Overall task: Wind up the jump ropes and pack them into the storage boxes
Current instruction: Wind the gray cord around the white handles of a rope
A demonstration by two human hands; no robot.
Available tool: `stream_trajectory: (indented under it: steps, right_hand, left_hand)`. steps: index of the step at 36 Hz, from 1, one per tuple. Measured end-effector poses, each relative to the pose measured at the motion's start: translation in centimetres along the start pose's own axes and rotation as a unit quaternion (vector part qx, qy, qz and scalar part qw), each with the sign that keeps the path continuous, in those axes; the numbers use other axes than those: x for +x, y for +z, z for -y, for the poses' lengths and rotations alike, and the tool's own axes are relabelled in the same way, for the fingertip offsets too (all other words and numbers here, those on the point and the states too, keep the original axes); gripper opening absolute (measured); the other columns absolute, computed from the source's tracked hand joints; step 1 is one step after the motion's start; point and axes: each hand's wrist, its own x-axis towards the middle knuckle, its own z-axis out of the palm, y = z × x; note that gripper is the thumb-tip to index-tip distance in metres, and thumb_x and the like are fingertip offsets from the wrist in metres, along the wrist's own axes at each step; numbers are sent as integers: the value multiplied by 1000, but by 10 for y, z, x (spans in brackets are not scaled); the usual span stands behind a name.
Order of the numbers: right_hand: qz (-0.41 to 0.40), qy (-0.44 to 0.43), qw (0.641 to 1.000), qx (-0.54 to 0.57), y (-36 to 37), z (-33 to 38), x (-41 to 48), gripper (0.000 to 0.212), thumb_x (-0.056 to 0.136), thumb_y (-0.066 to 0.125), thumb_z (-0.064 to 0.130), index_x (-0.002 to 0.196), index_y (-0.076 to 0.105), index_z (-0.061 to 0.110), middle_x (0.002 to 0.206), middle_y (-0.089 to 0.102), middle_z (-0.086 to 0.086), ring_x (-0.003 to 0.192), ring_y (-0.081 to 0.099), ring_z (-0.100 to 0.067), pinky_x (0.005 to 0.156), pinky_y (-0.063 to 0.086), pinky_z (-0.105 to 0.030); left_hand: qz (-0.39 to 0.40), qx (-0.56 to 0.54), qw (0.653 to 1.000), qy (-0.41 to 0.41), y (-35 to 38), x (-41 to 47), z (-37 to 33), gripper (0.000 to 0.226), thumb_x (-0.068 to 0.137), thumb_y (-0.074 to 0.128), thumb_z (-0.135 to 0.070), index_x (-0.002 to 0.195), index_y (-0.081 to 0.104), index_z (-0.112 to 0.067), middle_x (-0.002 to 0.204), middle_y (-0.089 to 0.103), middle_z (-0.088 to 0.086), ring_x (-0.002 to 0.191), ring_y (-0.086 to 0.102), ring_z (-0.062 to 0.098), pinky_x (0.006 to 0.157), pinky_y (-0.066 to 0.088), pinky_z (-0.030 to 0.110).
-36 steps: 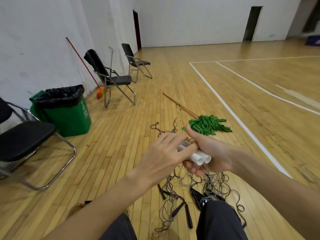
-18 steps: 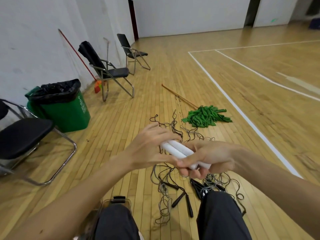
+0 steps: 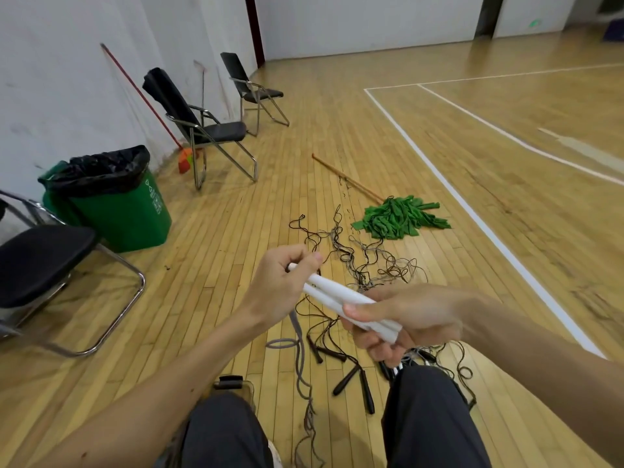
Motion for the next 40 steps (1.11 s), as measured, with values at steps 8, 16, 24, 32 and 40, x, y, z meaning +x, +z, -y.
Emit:
stream_trajectory:
  steps: [8, 16, 24, 32, 40]
  right_hand:
    - [-12, 11, 999, -29, 5, -4, 9, 12, 102, 58, 22, 96, 51, 14, 72, 51, -1, 63, 54, -14, 62, 50, -24]
    - [-16, 6, 1000, 12, 22, -2, 17, 34, 96, 53, 50, 85, 57, 18, 63, 30, 5, 50, 27, -9, 48, 27, -20]
    - [12, -35, 999, 21, 38, -1, 14, 22, 103, 54, 27, 90, 46, 11, 63, 54, -2, 54, 58, -16, 53, 52, -25]
    - [2, -77, 992, 103, 51, 3, 20, 23, 100, 55, 32, 92, 44, 14, 62, 40, 1, 46, 43, -10, 47, 41, -22]
    - [-64, -105, 984, 131, 44, 5, 27, 27, 101, 54, 31, 83, 40, 17, 62, 31, 3, 47, 27, -7, 43, 29, -17]
  left_hand:
    - [-5, 32, 999, 38, -1, 1, 8, 28, 87, 58, -19, 60, 48, -15, 53, 41, -11, 50, 37, 5, 50, 31, 18]
    - [26, 10, 998, 48, -8, 4, 5, 30, 84, 60, -27, 57, 46, -21, 50, 40, -12, 49, 35, 4, 49, 29, 18]
    - [21, -226, 972, -68, -2, 1, -5, 46, 80, 54, -53, 55, 46, -15, 55, 32, 6, 49, 26, 18, 49, 16, 35]
    - [-37, -486, 857, -167, 19, 1, -9, 62, 90, 41, -67, 63, 43, -11, 47, 39, -2, 38, 38, 11, 38, 34, 21]
    - [-119, -325, 909, -234, 39, -6, -9, 47, 104, 37, -52, 77, 46, -15, 57, 43, -2, 49, 48, 15, 48, 44, 25]
